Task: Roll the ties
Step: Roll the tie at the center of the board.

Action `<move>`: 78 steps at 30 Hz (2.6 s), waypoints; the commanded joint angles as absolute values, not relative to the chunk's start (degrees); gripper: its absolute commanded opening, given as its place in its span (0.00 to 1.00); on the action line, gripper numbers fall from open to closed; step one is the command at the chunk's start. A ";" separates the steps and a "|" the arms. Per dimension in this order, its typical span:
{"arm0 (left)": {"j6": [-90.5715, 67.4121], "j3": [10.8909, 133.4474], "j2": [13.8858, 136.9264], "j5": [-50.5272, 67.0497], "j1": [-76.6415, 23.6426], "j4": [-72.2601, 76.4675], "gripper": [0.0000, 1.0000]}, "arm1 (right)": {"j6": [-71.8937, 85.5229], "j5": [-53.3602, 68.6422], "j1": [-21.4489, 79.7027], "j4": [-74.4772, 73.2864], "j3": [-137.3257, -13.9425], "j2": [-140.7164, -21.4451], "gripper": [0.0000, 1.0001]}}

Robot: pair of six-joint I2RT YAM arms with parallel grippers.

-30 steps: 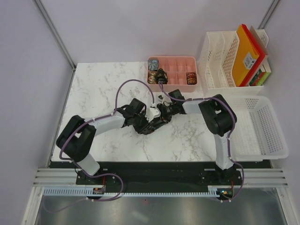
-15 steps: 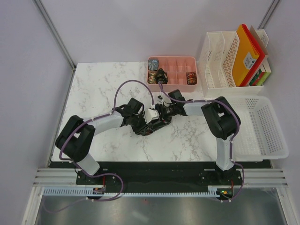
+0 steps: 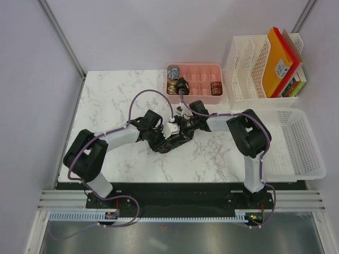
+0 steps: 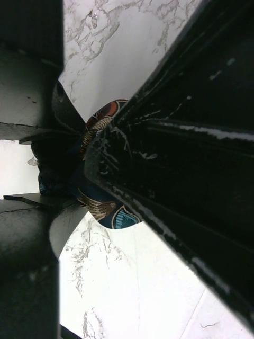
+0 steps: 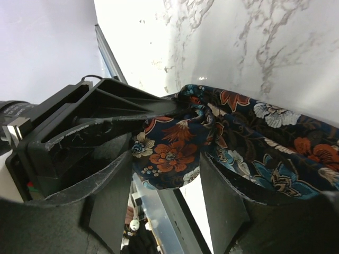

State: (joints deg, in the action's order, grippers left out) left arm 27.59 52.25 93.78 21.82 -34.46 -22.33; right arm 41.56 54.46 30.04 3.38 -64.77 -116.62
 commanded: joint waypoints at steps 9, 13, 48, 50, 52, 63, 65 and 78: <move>28.57 52.38 95.98 21.88 -34.37 -26.10 0.23 | 40.17 54.94 32.25 3.70 -65.04 -115.04 0.50; 28.30 51.77 94.84 22.32 -34.37 -26.10 0.33 | 38.59 53.62 30.42 1.15 -65.48 -118.73 0.00; 16.08 57.04 92.02 18.90 -34.28 -22.33 0.73 | 28.04 41.40 27.07 -10.98 -71.89 -131.75 0.00; 15.73 56.60 92.63 18.54 -34.28 -21.62 0.74 | 28.56 41.48 27.07 -11.34 -72.16 -132.27 0.00; 15.38 56.69 93.86 18.72 -34.36 -20.92 0.76 | 28.57 41.57 27.24 -11.60 -72.33 -132.45 0.00; 17.39 58.18 99.93 17.85 -35.51 -19.59 0.44 | 31.11 42.19 28.83 -11.51 -71.90 -130.79 0.00; 18.54 57.83 99.93 17.32 -35.42 -21.87 0.30 | 30.94 42.71 28.74 -11.51 -71.72 -129.64 0.03; 35.15 52.38 93.95 23.29 -32.17 -33.66 0.09 | 26.19 45.71 26.10 -12.04 -72.24 -117.68 0.40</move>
